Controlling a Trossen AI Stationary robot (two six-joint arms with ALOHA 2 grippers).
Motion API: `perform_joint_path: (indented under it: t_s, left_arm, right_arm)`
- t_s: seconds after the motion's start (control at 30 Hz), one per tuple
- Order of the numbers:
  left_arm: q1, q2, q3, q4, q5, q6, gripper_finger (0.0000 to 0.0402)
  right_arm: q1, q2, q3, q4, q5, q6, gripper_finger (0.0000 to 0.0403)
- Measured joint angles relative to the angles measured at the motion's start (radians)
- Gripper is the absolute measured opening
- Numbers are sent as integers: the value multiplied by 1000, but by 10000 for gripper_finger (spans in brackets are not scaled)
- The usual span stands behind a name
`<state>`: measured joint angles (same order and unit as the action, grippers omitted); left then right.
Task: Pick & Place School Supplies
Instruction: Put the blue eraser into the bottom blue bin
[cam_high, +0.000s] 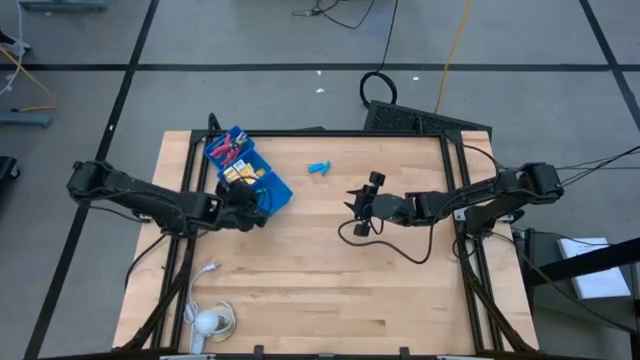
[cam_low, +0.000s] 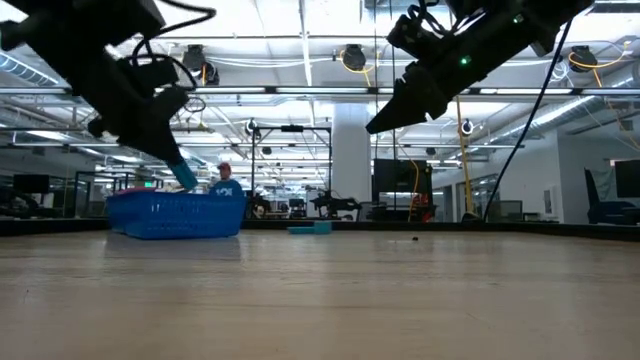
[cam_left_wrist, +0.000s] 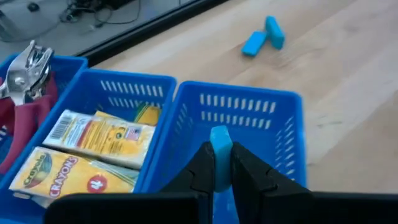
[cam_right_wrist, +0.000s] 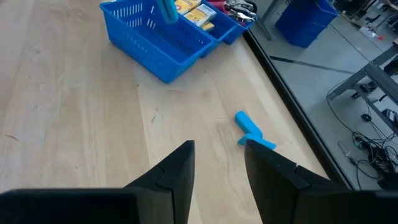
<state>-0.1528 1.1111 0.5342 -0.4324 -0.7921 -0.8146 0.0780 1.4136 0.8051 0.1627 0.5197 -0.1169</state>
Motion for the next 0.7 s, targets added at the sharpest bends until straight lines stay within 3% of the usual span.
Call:
perform_joint_path:
  t_s: [0.23, 0.53, 0.7]
  left_arm:
    - [1, 54, -118, 215, -32, 11, 29]
    - [1, 56, -270, 563, -23, 159, 31]
    - [1, 56, -276, 595, -20, 176, 90]
  right_arm:
    - [0, 0, 0, 5, 0, 0, 130]
    - [0, 0, 0, 6, 0, 0, 130]
    - [0, 0, 0, 6, 0, 15, 130]
